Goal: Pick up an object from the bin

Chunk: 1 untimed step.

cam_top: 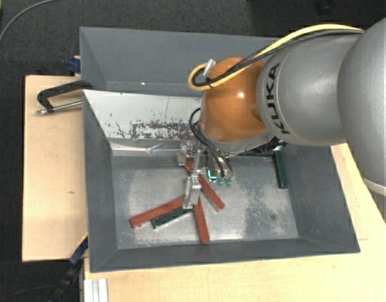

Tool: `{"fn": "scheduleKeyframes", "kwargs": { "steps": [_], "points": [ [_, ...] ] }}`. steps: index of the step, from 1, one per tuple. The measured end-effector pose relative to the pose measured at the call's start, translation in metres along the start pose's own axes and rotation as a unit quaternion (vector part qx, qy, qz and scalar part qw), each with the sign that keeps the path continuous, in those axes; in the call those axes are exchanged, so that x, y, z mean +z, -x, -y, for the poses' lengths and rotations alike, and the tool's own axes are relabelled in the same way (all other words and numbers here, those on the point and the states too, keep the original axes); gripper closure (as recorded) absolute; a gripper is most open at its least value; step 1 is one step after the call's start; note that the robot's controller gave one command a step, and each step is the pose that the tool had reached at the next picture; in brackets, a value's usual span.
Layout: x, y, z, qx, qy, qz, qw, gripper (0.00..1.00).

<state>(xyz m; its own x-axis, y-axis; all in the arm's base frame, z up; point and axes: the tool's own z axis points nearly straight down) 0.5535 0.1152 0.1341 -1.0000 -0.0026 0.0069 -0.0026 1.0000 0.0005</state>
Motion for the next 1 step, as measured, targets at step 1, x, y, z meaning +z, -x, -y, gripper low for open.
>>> {"fn": "scheduleKeyframes", "kwargs": {
  "steps": [1],
  "points": [
    [0.0658, -0.0352, -0.0134, -0.085, 0.000, 0.0005, 0.9963, 0.00]
  ]
}}
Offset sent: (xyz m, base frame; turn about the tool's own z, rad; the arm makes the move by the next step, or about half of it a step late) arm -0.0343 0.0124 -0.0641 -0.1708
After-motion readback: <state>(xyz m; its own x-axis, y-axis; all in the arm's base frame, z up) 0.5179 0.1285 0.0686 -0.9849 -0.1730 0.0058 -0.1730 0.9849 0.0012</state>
